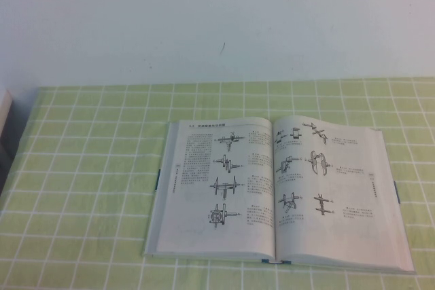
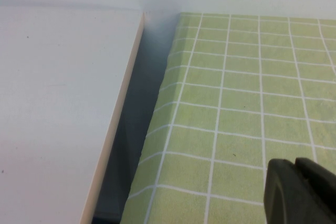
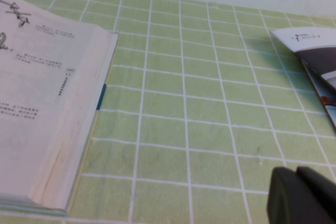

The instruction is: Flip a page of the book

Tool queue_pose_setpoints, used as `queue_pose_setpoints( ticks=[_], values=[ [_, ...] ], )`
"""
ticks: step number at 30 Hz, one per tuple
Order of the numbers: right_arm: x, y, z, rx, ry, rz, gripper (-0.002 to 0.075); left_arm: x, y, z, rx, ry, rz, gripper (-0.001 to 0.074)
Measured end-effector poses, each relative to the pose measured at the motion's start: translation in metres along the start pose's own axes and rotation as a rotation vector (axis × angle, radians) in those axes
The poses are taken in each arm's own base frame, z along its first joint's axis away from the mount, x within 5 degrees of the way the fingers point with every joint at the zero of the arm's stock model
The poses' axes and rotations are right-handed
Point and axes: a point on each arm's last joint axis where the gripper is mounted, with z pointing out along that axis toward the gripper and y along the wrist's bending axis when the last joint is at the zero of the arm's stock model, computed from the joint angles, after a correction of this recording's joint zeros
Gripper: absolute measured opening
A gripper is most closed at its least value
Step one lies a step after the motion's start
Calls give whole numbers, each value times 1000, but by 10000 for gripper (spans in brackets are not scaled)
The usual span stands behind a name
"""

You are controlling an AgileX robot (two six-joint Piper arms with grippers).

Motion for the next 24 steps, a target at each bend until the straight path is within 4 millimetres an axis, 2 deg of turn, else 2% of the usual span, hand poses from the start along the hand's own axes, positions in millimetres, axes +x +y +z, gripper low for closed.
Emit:
queue_pose_setpoints(
  ticks=[10, 16, 20, 22, 24],
  values=[
    [0, 0, 0, 0, 0, 0, -3, -2, -2, 0, 19, -17, -52, -4],
    [0, 1, 0, -16, -3, 38, -3, -11, -7, -1, 98, -116, -331, -4],
    [-2, 8, 0, -94, -14, 230, -3, -21, -8, -3, 167, -199, -675, -4],
    [-4, 14, -1, -163, -19, 407, -3, -23, -8, -3, 200, -210, -835, -4],
    [-8, 20, -2, -241, -27, 612, -3, -24, -8, -4, 215, -219, -924, -4]
  ],
)
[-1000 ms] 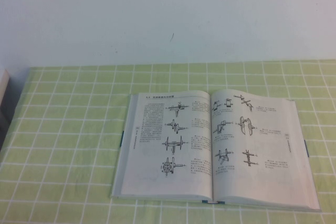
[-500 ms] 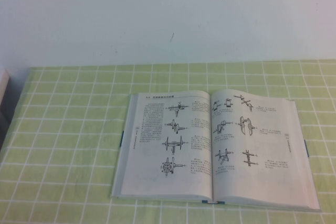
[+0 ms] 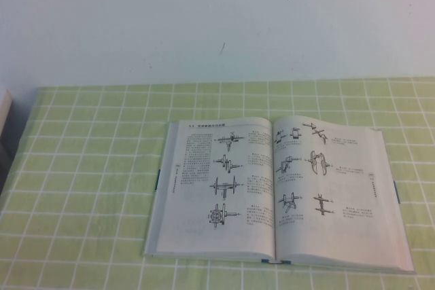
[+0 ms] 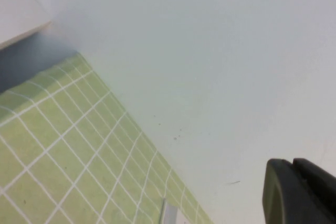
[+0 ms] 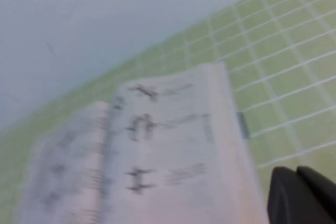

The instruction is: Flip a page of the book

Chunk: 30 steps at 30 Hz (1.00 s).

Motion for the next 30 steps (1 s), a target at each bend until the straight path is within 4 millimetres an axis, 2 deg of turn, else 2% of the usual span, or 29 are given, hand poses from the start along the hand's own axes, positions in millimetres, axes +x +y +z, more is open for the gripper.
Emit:
queue_pose_setpoints(
  ticks=[4, 8, 22, 26, 30],
  values=[
    [-5, 11, -1, -131, -33, 331, -3, -1, 0, 0, 5, -10, -50, -4],
    [-9, 12, -1, -155, -72, 413, -3, -1, -1, 0, 8, -10, -70, -4],
    [-11, 12, -1, -129, -124, 18, -3, 9, -2, 0, 15, 95, -93, -4],
    [-11, 11, 0, -117, -115, -45, -3, 6, -2, 0, 17, 71, -14, -4],
    [-17, 13, 3, -87, -74, -133, -3, 5, -7, -1, 41, 77, 180, -4]
  ],
)
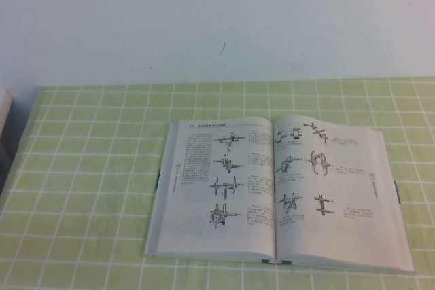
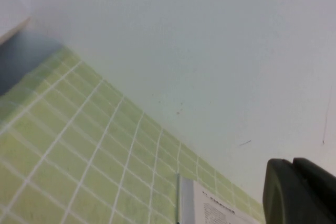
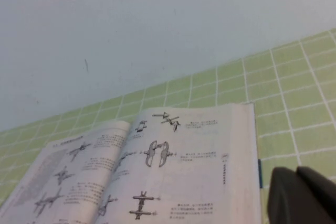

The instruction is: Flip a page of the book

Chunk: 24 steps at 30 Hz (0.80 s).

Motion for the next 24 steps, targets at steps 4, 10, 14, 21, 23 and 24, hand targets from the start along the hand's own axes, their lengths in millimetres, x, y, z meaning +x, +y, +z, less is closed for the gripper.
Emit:
queue_pose_setpoints(
  ticks=[4, 10, 14, 21, 23, 24],
  values=[
    [-37, 9, 8, 17, 24, -156, -3, -28, -39, 0, 50, 22, 298, -4],
    [-92, 17, 47, 23, 132, -352, -3, -63, -83, 31, -18, 387, 668, -4],
    [-108, 20, 75, -29, 244, -409, -3, -82, -97, 61, -61, 591, 751, -4],
    [-119, 21, 113, -142, 422, -431, -3, -86, -89, 109, -91, 706, 744, -4],
    [-123, 24, 122, -182, 458, -430, -3, -82, -87, 119, -84, 726, 736, -4],
    [-125, 25, 125, -199, 471, -428, -3, -79, -85, 125, -79, 743, 738, -4]
  ],
)
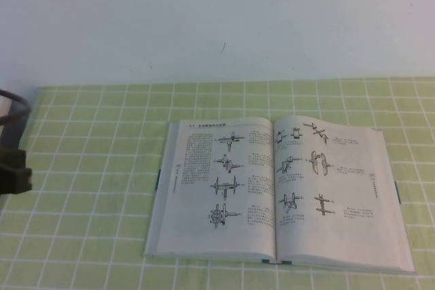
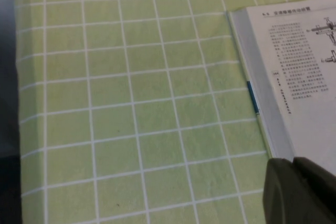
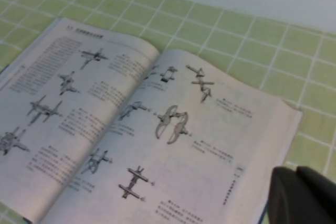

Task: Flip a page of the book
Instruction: Open the closed book

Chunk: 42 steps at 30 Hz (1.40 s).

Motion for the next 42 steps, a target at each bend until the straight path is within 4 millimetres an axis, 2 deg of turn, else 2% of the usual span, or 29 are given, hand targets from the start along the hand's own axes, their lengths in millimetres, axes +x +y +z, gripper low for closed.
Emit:
queue_pose_setpoints(
  ticks=[3, 6, 11, 16, 21, 24, 28, 31, 34, 39, 42],
  values=[
    [-10, -2, 8, -69, 37, 3, -3, -2, -4, 21, 35, 36, 21, -4],
    [-18, -4, 14, -133, 70, 14, -3, -10, -17, 38, 88, 62, 79, -4],
    [-27, 7, 23, -200, 170, -37, -3, -36, -58, 68, 207, 97, 236, -4],
    [-26, 24, 30, -176, 280, -123, -3, -59, -103, 102, 310, 115, 347, -4],
    [-19, 17, 37, -99, 366, -125, -3, -67, -138, 145, 353, 116, 397, -4],
    [-14, 13, 45, -83, 411, -115, -3, -60, -154, 176, 369, 153, 416, -4],
    [-6, 8, 62, -93, 470, -81, -3, -38, -176, 213, 404, 251, 449, -4],
    [1, 4, 77, -106, 506, -40, 13, -19, -184, 235, 414, 317, 468, -4],
    [9, 1, 93, -107, 534, 39, 97, -2, -185, 254, 415, 377, 465, -4],
    [26, -7, 121, -93, 597, 149, 334, 12, -180, 272, 402, 427, 448, -4],
    [35, -17, 133, -77, 609, 237, 392, 14, -174, 280, 390, 466, 376, -4]
  ],
)
